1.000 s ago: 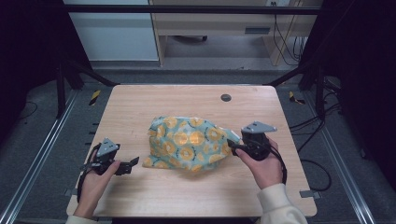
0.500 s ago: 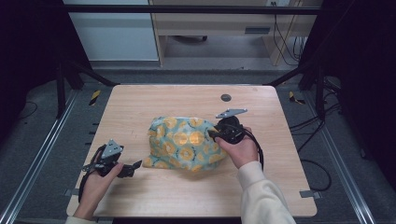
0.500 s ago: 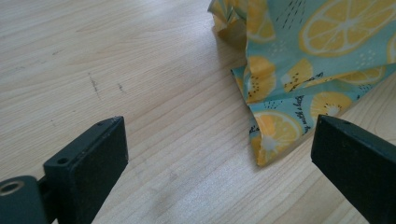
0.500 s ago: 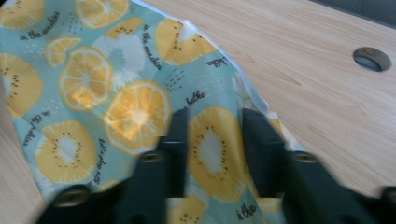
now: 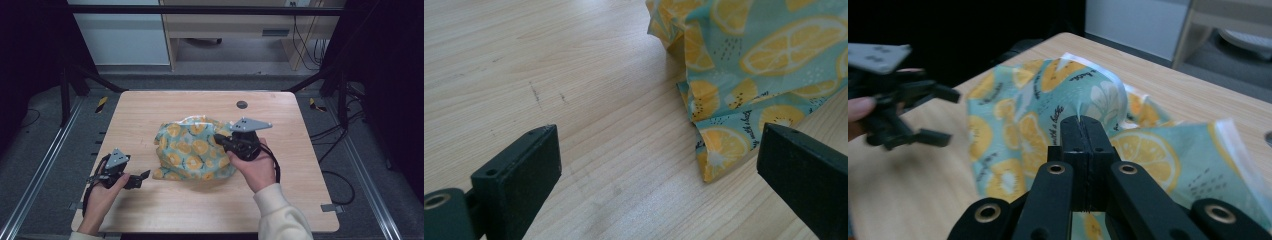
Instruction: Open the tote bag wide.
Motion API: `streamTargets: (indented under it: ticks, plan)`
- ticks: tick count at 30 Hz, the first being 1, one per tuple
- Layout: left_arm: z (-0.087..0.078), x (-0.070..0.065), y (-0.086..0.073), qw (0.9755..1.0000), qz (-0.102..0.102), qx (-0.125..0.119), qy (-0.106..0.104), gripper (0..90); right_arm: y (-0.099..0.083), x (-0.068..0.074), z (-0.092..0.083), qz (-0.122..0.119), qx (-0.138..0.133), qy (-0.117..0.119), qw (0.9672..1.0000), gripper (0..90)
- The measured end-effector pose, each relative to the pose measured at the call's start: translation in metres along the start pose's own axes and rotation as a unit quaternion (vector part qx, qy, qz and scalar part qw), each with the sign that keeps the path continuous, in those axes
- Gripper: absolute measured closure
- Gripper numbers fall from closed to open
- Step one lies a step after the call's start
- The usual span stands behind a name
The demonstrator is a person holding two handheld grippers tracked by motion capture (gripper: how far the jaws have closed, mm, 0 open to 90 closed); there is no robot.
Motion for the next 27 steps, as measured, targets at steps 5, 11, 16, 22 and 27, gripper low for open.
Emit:
streamTargets:
  ticks: [5, 11, 16, 22, 27]
  plan:
    - [-0.003, 0.0, 0.0, 1.0, -0.001, -0.004, 0.004, 3.7, -0.041, 0.039, -0.013, -0.016, 0.013, 0.042, 0.9989, 90.0]
    - [-0.009, 0.001, 0.001, 0.9999, -0.004, -0.011, 0.007, 4.0, -0.093, 0.049, -0.009, -0.017, 0.048, 0.055, 0.9972, 90.0]
    - [-0.015, 0.006, 0.002, 0.9998, -0.011, -0.016, 0.011, 6.1, -0.129, 0.041, 0.0, -0.002, 0.077, 0.055, 0.9955, 89.6]
    - [-0.025, 0.011, 0.037, 0.9996, 0.013, -0.02, 0.011, 8.3, -0.137, 0.033, 0.005, 0.006, 0.087, 0.05, 0.9949, 89.6]
    - [-0.021, 0.009, 0.065, 0.9993, 0.033, -0.013, -0.006, 8.4, -0.142, 0.033, 0.009, 0.008, 0.089, 0.048, 0.9948, 89.5]
Point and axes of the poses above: each handheld gripper's, and its own axes: z roughly forward along the jaws, y roughly out of its top, x roughly to its left, the point moved 10 cm from there along z, roughly forward along the jaws, and after that the axes turned 10 degrees about z, right-handed, at the moved point
